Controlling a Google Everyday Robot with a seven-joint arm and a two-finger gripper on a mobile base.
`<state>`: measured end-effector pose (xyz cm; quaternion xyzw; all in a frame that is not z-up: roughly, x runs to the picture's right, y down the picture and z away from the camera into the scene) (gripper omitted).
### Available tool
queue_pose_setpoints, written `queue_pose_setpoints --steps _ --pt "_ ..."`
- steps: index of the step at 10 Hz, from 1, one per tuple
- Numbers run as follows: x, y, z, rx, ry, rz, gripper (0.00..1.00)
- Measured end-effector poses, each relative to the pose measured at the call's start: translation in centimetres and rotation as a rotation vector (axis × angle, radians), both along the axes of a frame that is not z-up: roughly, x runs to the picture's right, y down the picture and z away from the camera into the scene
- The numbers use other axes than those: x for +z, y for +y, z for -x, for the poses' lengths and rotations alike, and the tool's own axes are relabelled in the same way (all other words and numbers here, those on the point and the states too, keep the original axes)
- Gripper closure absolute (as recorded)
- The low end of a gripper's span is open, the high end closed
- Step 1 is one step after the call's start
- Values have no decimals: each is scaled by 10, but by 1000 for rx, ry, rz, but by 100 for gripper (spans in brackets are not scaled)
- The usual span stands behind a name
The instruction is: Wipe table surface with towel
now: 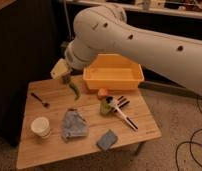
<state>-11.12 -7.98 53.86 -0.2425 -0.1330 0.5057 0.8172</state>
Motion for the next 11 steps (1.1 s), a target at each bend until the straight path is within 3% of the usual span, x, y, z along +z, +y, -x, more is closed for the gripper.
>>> queue_pose_setpoints --steps 5,6,7,9,11 --pt "1 0 0 -1 0 3 20" --pt "2 2 2 -11 -5 13 20" --pt "8 12 15 -36 -25 49 20" --pt "23 50 55 -82 -78 128 20" --pt "41 109 99 -124 -124 217 20"
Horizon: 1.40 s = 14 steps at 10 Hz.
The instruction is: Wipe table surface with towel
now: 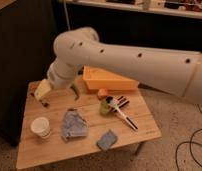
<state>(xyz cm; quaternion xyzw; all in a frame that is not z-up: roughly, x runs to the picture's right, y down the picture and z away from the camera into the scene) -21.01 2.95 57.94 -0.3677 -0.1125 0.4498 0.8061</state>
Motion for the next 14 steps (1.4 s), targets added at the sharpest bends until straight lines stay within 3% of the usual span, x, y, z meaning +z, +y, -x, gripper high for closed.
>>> queue_pose_setpoints --steps 2,4,6,12,14 --pt "15 60 37 -55 -27 85 20" --pt "36 107 52 -91 -24 164 20" --pt "61 149 49 -101 11 247 20" --pt "63 151 48 -99 14 253 20" --pt "75 144 36 -74 91 240 20"
